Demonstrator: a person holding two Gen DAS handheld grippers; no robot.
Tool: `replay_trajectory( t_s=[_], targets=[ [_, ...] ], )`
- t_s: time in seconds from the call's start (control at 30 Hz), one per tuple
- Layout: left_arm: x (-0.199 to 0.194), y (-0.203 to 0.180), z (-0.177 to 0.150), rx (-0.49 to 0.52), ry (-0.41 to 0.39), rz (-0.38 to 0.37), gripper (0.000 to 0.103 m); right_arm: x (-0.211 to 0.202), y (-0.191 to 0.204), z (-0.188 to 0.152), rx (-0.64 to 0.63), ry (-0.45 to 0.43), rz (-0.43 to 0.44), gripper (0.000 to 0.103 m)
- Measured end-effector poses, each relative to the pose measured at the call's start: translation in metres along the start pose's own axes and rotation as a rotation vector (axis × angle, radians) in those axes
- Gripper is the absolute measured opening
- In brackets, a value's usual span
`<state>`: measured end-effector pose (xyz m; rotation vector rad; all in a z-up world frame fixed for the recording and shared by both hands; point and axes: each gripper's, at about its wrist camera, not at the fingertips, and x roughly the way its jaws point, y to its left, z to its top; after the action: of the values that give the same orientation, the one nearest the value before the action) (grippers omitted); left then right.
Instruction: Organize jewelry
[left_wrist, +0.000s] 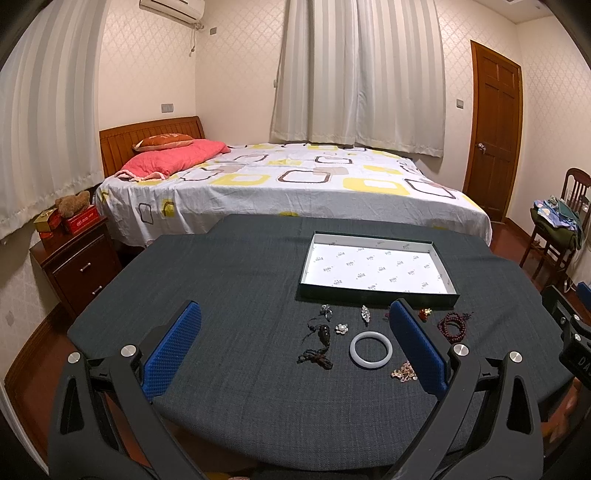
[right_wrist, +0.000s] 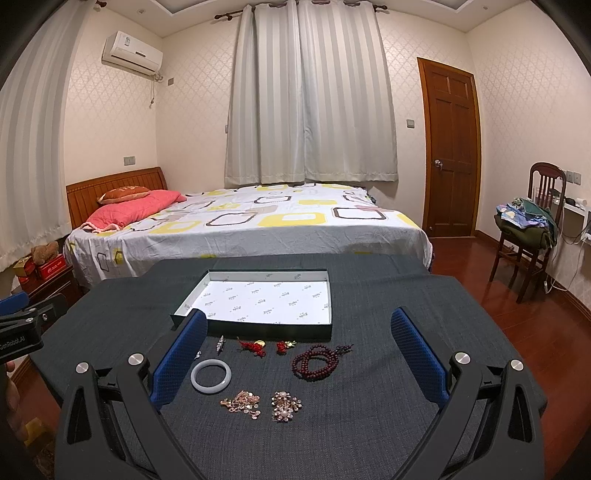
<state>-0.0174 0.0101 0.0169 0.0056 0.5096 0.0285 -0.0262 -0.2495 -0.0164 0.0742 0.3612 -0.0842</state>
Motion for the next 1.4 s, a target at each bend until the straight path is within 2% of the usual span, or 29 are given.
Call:
replay_trajectory(
  t_s=[0.17,0.33,0.57,0.7,0.73,0.77,0.8,0.87,0.97,1.3,1.33,1.4],
  targets=[
    [0.003,0.000,-0.001,-0.007,0.002,-0.009,0.099,0.005,0.001,-0.007,0.001,0.006,0.005,0.097],
    [0.020,0.002,-0.009,-0.025,0.016,-0.012,0.099,0.023,-0.005,-0.027,0.004,0.026,0.015,0.097],
    [0.076,0.011,-0.043,-0.053,0.119,0.007,0.099,0.075,-0.007,-0.075,-0.011,0.155,0.026,0.096],
    [0.103,0.013,-0.057,-0.082,0.167,-0.009,0.099,0.104,-0.012,-0.095,0.019,0.245,0.041,0.095],
    [0.105,0.013,-0.057,-0.084,0.174,-0.011,0.099,0.110,-0.012,-0.097,0.017,0.260,0.043,0.093],
    [0.114,0.012,-0.061,-0.089,0.192,-0.020,0.099,0.115,-0.011,-0.099,0.014,0.276,0.047,0.085],
    [0.118,0.011,-0.061,-0.090,0.201,-0.023,0.098,0.120,-0.011,-0.101,0.011,0.292,0.049,0.072],
    [0.126,0.010,-0.064,-0.089,0.220,-0.027,0.097,0.131,-0.008,-0.106,0.008,0.327,0.052,0.065],
    [0.138,0.010,-0.071,-0.090,0.250,-0.035,0.093,0.143,-0.005,-0.113,0.012,0.363,0.060,0.065],
    [0.156,0.010,-0.080,-0.096,0.311,-0.048,0.093,0.162,0.006,-0.126,-0.041,0.443,0.035,0.065],
    [0.156,0.009,-0.079,-0.093,0.314,-0.051,0.093,0.161,0.007,-0.126,-0.050,0.443,0.034,0.063],
    [0.157,0.007,-0.080,-0.091,0.317,-0.055,0.093,0.159,0.009,-0.127,-0.073,0.440,0.036,0.052]
  ],
)
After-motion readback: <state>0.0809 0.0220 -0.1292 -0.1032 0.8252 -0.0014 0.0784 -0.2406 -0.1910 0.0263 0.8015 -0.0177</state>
